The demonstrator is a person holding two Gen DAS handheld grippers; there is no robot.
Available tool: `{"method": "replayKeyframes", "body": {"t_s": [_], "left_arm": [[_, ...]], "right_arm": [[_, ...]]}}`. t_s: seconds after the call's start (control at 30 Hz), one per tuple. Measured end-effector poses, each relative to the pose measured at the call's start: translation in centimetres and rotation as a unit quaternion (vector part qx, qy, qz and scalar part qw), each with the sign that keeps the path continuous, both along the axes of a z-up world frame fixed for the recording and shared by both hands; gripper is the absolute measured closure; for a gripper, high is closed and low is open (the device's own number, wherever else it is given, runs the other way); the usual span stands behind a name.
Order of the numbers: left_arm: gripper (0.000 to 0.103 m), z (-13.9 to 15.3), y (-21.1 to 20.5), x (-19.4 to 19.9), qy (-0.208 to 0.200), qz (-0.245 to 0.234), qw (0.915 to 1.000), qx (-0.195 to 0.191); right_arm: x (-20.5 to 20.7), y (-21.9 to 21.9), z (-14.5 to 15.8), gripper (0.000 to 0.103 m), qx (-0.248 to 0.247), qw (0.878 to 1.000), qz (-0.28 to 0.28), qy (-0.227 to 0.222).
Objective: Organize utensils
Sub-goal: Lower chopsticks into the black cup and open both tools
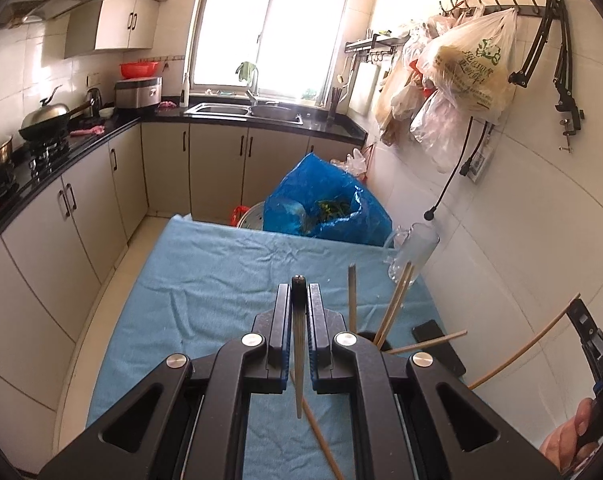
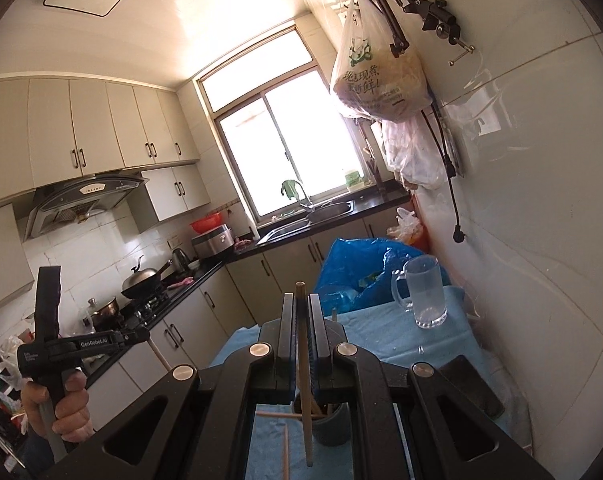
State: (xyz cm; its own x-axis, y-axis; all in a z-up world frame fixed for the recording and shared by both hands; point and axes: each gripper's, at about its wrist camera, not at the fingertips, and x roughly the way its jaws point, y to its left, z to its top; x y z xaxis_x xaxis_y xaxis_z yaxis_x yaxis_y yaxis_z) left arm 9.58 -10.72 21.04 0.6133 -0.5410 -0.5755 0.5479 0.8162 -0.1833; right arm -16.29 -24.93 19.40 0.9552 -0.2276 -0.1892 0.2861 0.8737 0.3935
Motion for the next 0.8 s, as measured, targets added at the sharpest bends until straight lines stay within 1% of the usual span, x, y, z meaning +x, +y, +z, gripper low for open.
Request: {"method": "replayKeyframes", "body": {"t_s": [0.33,0.43,0.6,0.8], "left_arm": [[0.096,3.3,-3.8,1.7,-0.022,-0.022,0.9993,-0.021],[0.096,3.4,-4.7,2.3,-0.017,-0.033,0.9989,-0.029],[0.096,3.1,-5.7,3.2,-0.01,-0.043,0.9982,-0.04],[0.096,1.8,-7.1,4.5,0.008,-0.055,0.9972,-0.049]], "right_arm": [[2.4,-1.8,0.8,0.098,0.002,1.0,-0.011,-0.005],[3.4,-2.2,0.9,0.098,0.002,1.0,-0.011,-0.006],[5.1,-2.3,1.1,0.098,-0.011,1.0,-0.018,-0.004],[7.3,-2.4,0.8,0.098,-0.025,0.999,-0.026,0.004]]}}
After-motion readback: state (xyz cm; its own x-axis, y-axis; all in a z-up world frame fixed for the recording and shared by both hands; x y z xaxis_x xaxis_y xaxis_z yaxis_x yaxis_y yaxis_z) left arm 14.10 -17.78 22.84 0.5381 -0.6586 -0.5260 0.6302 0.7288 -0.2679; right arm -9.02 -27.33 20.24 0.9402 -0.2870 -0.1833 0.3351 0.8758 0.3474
